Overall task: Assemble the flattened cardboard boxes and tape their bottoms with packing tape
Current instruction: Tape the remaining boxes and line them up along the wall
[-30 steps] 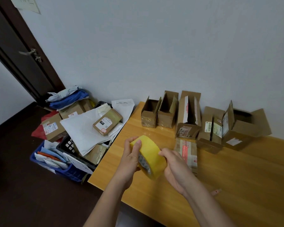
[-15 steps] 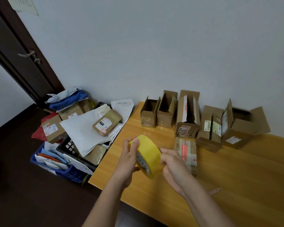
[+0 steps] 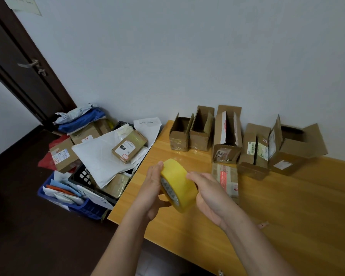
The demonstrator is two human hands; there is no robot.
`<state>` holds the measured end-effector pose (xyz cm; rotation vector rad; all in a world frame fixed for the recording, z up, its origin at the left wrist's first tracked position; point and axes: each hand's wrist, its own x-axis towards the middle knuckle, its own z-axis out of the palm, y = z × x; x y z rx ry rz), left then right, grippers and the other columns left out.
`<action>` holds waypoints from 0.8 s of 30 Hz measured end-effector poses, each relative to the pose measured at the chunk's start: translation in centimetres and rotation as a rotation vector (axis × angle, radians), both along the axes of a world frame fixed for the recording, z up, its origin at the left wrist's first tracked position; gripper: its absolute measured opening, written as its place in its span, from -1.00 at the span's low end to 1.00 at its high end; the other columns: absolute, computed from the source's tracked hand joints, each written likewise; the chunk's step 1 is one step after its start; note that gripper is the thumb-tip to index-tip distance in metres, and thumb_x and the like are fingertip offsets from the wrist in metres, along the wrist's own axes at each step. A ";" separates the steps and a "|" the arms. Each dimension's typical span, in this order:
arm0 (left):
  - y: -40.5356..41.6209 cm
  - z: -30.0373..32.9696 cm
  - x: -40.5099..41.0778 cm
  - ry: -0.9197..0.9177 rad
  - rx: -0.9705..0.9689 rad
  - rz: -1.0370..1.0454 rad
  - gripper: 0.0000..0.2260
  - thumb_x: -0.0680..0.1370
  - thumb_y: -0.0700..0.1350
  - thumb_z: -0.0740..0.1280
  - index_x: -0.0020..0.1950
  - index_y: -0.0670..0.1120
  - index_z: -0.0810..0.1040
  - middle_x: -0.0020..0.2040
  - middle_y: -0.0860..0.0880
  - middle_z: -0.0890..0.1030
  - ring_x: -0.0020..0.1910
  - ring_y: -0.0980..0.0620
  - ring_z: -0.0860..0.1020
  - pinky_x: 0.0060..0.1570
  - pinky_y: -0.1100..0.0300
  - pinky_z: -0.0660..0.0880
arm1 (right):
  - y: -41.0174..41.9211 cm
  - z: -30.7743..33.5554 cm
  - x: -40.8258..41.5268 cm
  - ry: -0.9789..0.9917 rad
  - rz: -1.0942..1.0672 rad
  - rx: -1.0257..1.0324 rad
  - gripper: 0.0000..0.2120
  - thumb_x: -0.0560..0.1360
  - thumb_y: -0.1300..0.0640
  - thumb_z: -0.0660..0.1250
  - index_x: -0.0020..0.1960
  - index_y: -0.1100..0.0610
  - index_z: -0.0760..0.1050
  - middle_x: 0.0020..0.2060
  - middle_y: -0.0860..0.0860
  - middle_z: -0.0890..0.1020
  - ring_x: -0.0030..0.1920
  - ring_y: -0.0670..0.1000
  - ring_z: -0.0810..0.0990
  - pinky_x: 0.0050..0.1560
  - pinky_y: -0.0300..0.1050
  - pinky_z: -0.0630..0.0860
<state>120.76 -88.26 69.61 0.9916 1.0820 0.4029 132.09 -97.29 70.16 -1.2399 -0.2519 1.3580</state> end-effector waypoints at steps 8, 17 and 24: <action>-0.2 0.7 0.2 -0.011 0.127 -0.052 -0.81 0.61 0.22 0.09 0.13 0.19 0.34 0.17 -0.03 0.48 0.14 -0.10 0.50 -0.16 0.00 0.51 | 0.2 0.6 0.2 -0.027 -0.027 -0.002 -0.82 0.53 0.08 0.36 0.00 0.07 0.37 0.00 -0.01 0.47 0.01 -0.11 0.45 0.17 -0.12 0.38; -0.1 1.0 0.4 -0.014 0.184 -0.055 -0.78 0.61 0.19 0.10 0.18 0.14 0.34 0.17 -0.06 0.49 0.15 -0.11 0.51 -0.07 -0.05 0.55 | 0.1 0.9 0.3 -0.032 -0.071 -0.012 -0.71 0.50 0.05 0.37 0.12 0.12 0.36 0.13 0.11 0.48 0.21 0.02 0.46 0.38 0.03 0.37; -0.2 1.1 0.6 -0.013 0.211 -0.058 -0.75 0.61 0.18 0.11 0.22 0.11 0.33 0.18 -0.09 0.49 0.15 -0.12 0.52 -0.03 -0.07 0.56 | 0.1 1.5 0.2 -0.061 -0.074 -0.013 -0.50 0.33 -0.03 0.42 0.15 0.18 0.38 0.13 0.13 0.49 0.29 0.13 0.44 0.40 0.16 0.36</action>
